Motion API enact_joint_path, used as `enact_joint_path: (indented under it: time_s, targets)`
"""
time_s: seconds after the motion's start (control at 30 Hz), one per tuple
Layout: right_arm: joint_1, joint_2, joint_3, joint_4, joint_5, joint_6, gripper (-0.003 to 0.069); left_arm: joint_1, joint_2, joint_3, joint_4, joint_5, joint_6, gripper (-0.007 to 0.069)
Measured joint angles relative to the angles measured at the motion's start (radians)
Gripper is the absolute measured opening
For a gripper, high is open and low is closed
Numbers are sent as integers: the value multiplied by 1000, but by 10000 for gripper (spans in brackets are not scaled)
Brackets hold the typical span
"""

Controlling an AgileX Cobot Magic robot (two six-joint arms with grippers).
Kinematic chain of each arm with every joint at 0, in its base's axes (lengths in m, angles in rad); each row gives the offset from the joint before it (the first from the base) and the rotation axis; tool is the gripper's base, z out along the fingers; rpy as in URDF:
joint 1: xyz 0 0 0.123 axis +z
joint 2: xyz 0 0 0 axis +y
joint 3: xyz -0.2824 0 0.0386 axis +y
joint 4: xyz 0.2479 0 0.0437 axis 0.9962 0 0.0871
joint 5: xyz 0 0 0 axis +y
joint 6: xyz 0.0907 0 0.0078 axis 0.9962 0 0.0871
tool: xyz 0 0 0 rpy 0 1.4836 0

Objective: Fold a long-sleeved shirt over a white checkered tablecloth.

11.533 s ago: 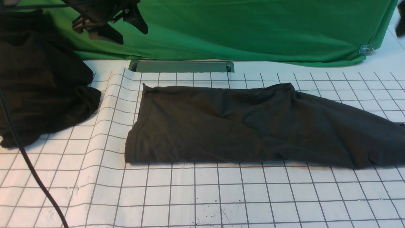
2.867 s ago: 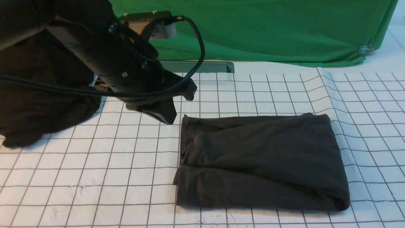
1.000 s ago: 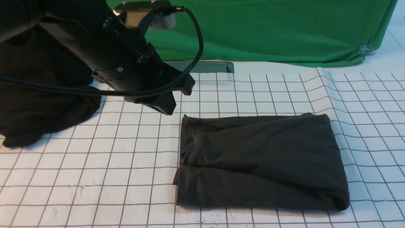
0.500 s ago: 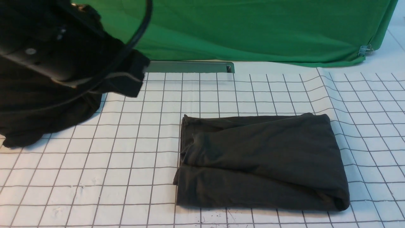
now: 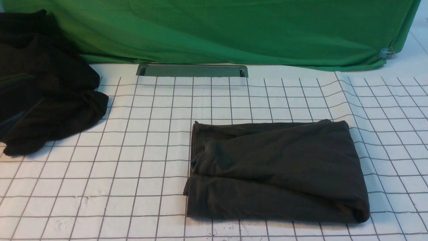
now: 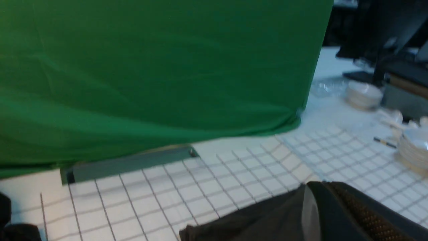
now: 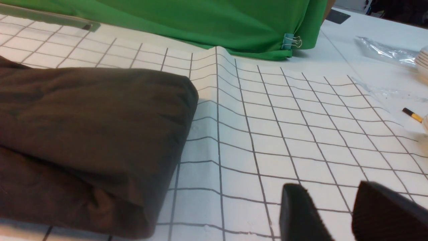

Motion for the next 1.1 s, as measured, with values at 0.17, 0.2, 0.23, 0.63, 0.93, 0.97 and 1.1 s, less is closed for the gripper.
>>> enact_joint_path:
  time_s: [0.17,0.2,0.23,0.63,0.93,0.97,1.1]
  targets:
    - [0,0,0,0,0,0,239,0,-102,161,-6,-99,-7,15]
    - [0,0,0,0,-1,0,239,0,-103,184,-5,-103,-7,15]
    - [0,0,0,0,-1,0,239,0,-103,205,-4,-106,-7,15]
    - [-1,0,0,0,-1,0,239,0,-103,341,63,-107,0,18]
    - [-1,0,0,0,-1,0,239,188,-233,547,30,-287,0,18]
    - [-1,0,0,0,-1,0,239,197,-245,560,30,-287,0,18]
    - [-1,0,0,0,-1,0,239,358,-355,656,29,-282,-5,18]
